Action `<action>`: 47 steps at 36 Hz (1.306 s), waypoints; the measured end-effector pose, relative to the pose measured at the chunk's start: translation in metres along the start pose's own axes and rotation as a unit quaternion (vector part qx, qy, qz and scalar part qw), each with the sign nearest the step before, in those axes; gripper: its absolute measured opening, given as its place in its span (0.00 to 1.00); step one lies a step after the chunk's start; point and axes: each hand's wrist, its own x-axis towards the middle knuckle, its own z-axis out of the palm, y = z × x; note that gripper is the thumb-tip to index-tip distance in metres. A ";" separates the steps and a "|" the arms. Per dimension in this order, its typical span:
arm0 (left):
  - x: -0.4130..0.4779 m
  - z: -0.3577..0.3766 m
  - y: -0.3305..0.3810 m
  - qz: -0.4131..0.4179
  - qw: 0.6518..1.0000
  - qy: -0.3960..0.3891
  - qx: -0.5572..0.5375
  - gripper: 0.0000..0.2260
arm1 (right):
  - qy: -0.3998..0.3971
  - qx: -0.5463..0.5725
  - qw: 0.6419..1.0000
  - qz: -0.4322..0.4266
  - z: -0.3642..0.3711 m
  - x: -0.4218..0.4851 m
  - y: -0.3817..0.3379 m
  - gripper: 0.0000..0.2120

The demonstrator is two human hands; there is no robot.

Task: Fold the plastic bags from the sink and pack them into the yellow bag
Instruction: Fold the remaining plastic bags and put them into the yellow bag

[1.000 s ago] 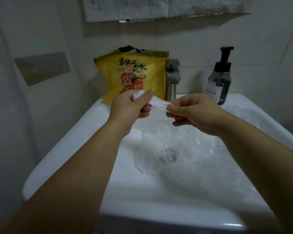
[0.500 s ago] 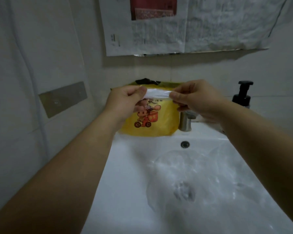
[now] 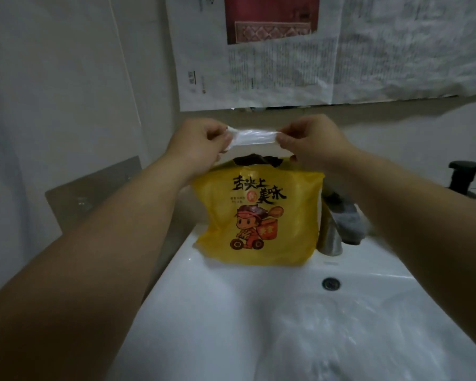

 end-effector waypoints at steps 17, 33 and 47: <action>0.026 0.022 -0.031 0.045 0.990 -0.089 0.098 0.08 | -0.119 -0.267 0.956 0.009 0.008 0.047 0.033 0.12; 0.028 0.031 -0.033 0.029 0.995 -0.035 0.093 0.05 | -0.275 -0.408 0.866 0.086 0.002 0.041 0.030 0.16; -0.004 0.034 -0.018 0.034 0.998 0.052 0.033 0.13 | -0.067 -0.266 0.961 -0.012 -0.025 -0.004 0.002 0.18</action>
